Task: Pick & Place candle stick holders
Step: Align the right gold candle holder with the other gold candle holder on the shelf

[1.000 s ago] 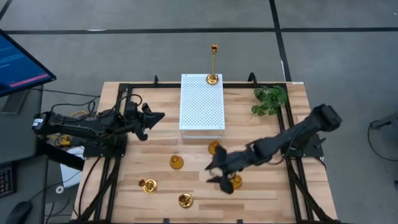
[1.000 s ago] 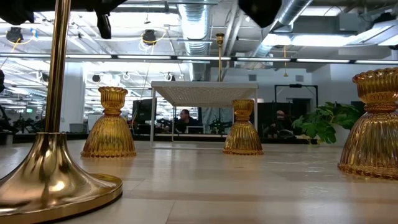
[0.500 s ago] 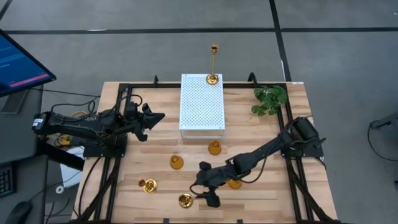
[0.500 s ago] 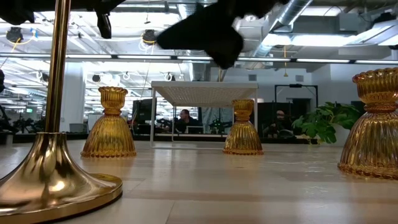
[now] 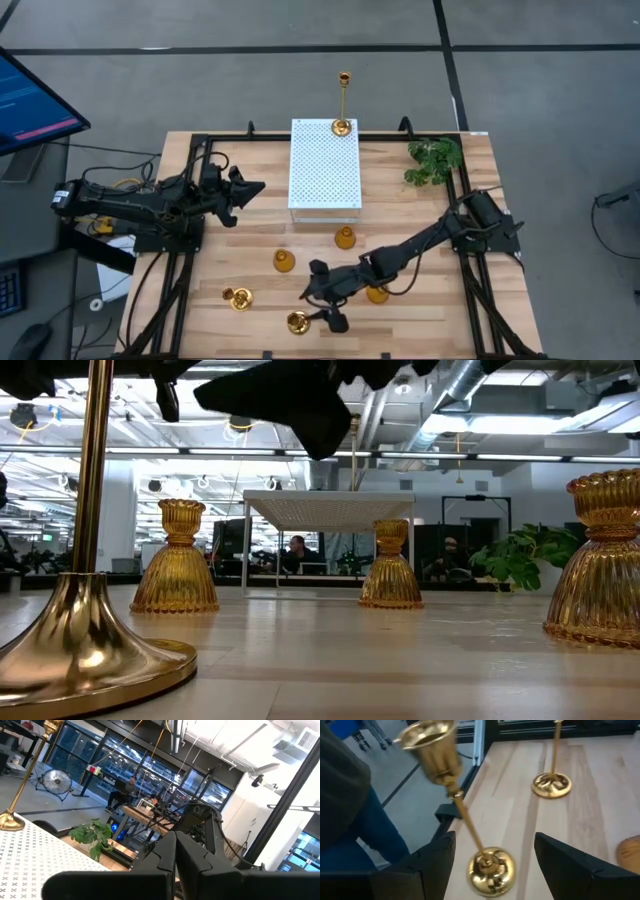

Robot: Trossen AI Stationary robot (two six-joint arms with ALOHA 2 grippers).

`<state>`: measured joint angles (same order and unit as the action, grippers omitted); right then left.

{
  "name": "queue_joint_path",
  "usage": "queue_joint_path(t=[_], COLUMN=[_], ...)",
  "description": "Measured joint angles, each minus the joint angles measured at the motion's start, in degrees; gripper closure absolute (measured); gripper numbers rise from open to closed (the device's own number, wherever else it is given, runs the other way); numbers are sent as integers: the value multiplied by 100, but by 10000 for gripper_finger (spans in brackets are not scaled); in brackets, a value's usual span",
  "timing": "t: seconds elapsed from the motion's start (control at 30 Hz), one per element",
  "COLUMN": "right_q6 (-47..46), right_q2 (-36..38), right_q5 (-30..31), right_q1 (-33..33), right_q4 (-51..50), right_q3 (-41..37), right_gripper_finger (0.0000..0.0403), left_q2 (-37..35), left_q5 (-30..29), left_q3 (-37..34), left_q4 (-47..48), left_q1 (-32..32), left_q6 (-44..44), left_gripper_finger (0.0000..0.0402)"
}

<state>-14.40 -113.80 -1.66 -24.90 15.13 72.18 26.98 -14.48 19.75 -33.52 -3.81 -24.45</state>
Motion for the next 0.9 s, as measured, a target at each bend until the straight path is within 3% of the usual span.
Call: queue_joint_path(t=[0.73,0.9], right_q6=[114,325], right_q2=[-846,-840], right_q5=[-237,-294], right_q1=[-117,-125], right_q4=[222,217], right_q3=[754,754], right_gripper_finger=[143,169], left_q2=[-81,-81], left_q5=[139,138], left_q3=[0,0], left_q4=[1,0], left_q1=[2,2], left_q6=[15,13], left_gripper_finger=[394,394])
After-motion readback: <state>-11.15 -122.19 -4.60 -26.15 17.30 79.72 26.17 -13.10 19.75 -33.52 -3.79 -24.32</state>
